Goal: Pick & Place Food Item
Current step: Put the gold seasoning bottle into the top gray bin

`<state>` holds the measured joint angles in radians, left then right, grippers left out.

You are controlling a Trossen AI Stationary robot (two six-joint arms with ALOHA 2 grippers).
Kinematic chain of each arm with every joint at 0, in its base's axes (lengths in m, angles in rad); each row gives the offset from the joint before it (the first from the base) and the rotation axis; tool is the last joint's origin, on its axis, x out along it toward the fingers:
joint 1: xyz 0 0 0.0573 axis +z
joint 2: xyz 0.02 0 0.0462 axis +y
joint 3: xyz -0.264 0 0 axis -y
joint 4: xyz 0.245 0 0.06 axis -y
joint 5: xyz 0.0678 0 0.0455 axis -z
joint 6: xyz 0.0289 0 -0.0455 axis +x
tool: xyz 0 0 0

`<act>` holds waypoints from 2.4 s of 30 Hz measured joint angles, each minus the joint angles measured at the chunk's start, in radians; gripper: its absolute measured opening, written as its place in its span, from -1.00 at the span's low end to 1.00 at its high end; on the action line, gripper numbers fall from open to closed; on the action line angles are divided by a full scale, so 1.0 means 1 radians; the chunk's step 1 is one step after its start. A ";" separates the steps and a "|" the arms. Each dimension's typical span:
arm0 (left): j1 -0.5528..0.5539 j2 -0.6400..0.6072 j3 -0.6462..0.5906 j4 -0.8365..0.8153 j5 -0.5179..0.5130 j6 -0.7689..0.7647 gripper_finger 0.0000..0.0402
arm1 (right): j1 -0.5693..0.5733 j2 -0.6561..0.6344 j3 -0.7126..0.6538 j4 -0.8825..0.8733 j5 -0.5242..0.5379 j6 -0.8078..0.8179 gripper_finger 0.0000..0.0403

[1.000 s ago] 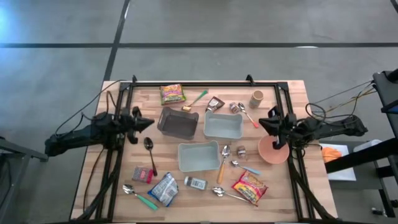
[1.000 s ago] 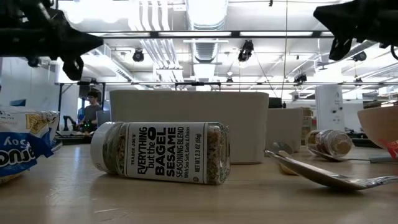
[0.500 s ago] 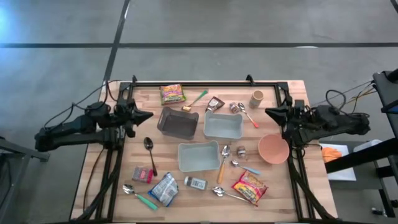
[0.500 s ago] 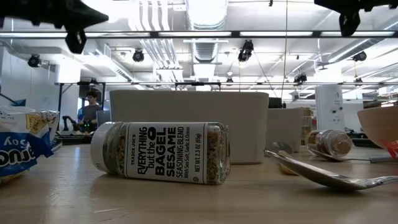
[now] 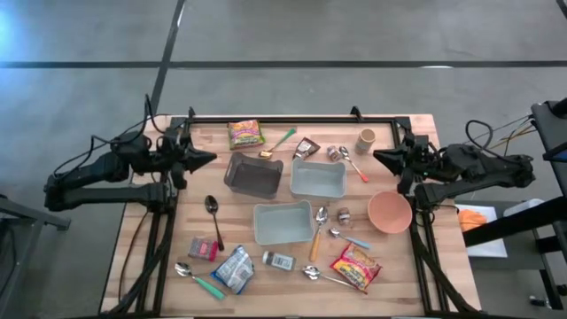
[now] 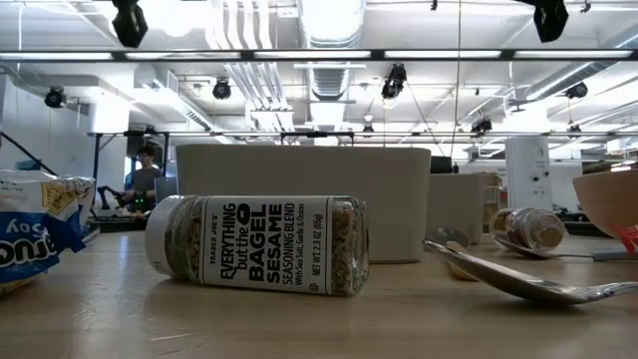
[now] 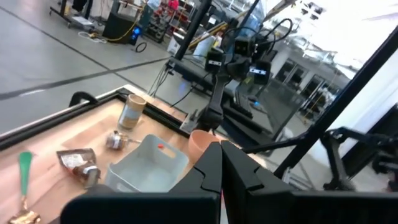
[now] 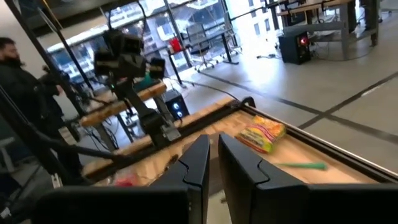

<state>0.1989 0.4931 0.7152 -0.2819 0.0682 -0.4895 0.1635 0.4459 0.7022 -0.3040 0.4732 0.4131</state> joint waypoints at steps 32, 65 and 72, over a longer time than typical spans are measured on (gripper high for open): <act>0.001 0.001 0.000 0.003 0.003 -0.139 -1.00 | -0.001 0.105 0.011 0.150 0.159 -0.038 -0.83; 0.000 0.001 0.000 0.015 0.041 -0.226 -1.00 | -0.004 0.115 0.011 0.072 0.238 0.000 0.54; 0.000 0.001 0.000 0.013 0.041 -0.220 -1.00 | -0.045 0.138 0.047 0.022 0.338 -0.076 0.62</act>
<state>0.1993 0.4946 0.7147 -0.2686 0.1089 -0.7093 0.1182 0.5841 0.7488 -0.2817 0.8109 0.3374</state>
